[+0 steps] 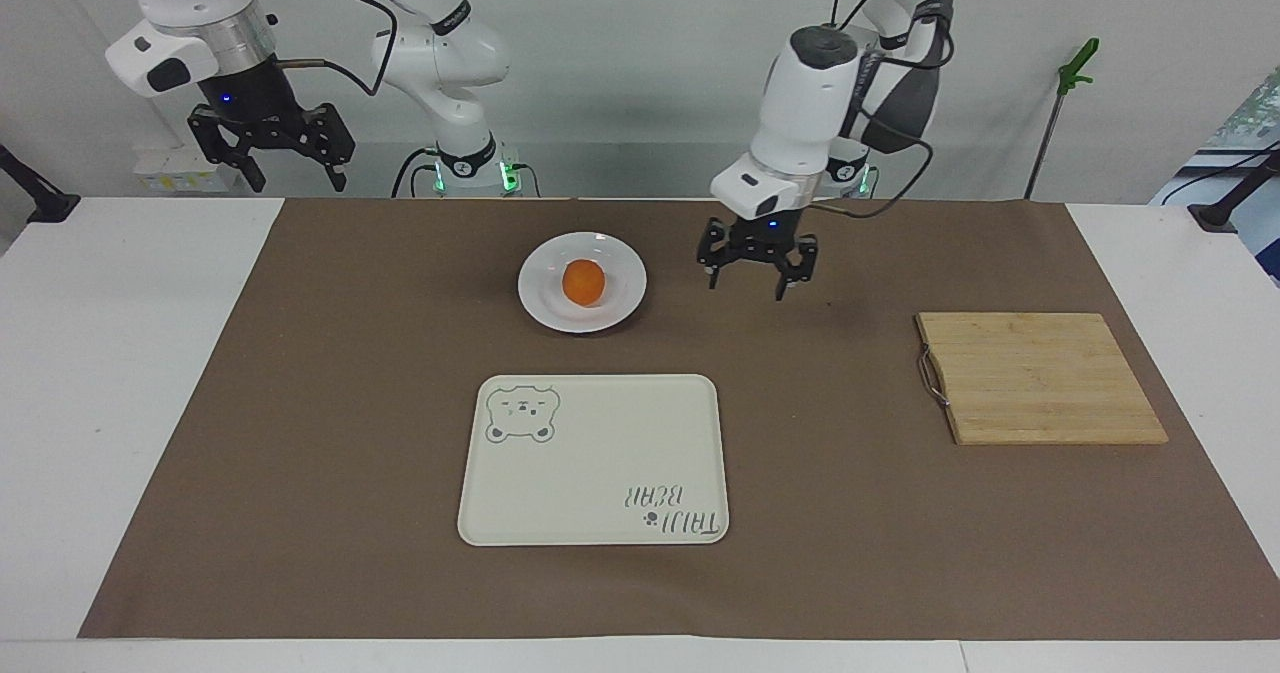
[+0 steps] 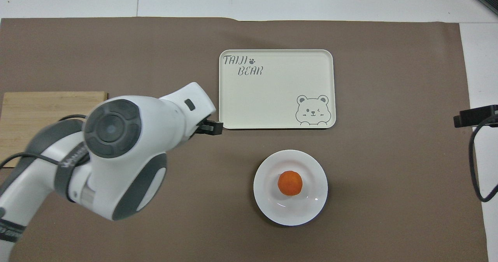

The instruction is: Place orange and plate with both arms

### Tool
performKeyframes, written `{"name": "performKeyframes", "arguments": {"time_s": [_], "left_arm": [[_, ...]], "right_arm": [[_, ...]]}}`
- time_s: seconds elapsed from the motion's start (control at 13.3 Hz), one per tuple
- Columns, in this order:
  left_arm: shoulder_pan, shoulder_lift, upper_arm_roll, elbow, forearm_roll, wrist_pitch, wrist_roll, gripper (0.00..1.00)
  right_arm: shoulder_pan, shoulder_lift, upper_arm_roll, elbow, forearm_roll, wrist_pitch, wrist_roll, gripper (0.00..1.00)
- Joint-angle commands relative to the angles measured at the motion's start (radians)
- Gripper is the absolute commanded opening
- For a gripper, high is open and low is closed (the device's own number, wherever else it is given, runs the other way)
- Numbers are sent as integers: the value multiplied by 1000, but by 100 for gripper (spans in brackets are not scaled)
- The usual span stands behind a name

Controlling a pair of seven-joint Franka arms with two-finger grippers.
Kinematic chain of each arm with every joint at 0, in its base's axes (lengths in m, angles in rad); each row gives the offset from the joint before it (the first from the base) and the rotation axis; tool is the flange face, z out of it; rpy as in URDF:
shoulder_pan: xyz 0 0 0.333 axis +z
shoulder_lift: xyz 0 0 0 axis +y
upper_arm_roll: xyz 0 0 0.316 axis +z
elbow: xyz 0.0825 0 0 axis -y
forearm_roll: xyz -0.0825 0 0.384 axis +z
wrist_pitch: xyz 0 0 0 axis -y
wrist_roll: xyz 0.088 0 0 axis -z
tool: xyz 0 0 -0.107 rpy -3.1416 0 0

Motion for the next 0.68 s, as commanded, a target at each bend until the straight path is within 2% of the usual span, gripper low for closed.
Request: {"name": "performKeyframes", "arguments": {"time_s": [0.0, 0.08, 0.3, 0.6], "left_arm": [[144, -38, -16, 62, 9, -129, 158, 100], [195, -38, -16, 105, 9, -198, 229, 100], [334, -39, -14, 197, 8, -300, 419, 100], [433, -38, -14, 281, 9, -383, 493, 100]], "right_arm": [[-6, -4, 1, -9, 15, 9, -22, 100], [-4, -6, 3, -11, 15, 6, -31, 100], [2, -12, 4, -32, 25, 13, -26, 100], [3, -15, 15, -146, 165, 79, 31, 100]]}}
